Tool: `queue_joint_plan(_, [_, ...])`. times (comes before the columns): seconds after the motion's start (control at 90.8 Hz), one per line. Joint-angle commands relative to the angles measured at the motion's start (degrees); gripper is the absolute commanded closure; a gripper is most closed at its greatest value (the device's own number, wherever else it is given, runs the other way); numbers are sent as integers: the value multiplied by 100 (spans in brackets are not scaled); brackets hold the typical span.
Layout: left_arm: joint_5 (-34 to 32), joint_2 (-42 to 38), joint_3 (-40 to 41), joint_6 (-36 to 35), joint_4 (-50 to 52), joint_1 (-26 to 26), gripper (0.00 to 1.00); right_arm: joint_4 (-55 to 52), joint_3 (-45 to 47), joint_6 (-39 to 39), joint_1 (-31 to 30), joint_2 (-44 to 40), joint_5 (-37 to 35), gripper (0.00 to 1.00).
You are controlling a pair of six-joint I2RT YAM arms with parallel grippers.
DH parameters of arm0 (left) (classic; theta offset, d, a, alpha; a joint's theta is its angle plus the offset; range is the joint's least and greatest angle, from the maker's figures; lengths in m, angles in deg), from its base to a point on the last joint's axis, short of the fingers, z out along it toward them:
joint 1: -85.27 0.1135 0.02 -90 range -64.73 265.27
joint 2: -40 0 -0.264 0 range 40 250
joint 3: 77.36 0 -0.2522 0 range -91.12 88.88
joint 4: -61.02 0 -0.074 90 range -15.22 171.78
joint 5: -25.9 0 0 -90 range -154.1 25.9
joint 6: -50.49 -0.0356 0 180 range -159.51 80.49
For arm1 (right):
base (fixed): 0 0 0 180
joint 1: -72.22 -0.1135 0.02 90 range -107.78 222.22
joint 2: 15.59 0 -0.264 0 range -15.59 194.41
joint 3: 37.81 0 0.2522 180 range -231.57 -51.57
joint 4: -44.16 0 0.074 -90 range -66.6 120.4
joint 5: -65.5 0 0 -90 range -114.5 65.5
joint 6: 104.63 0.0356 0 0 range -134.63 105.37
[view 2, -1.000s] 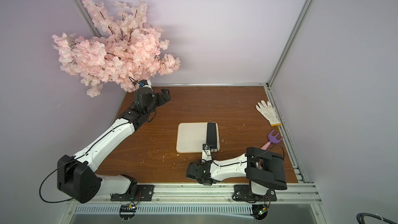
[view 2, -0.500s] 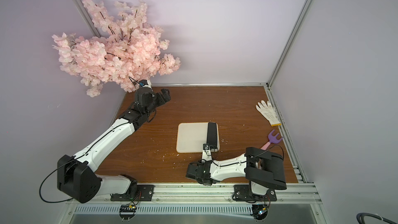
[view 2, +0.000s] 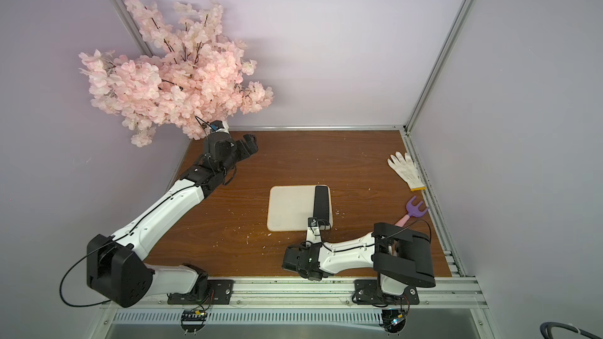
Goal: Align the knife with the edge of the cutting board
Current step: Place the knife at the edge of the cutting board.
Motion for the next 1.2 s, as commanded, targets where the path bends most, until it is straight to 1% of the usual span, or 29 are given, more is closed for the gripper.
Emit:
queue_joint_plan(0.0, [-94,-49,-83,-125,19,85,0,-351,125,6,-43,-185,-111,100])
queue_joint_plan(0.198, [-112,-50,-81,-131,19,85,0,-245,131,-148,-77,-197,-98,100])
queue_joint_plan(0.572, [-128,-50,-83,-141,22,85,0,-362,168,-24,-84,-199,-115,100])
queue_joint_plan(1.189, [-155,-59,-83,-149,28,85,0,-240,265,-186,-81,-322,-111,100])
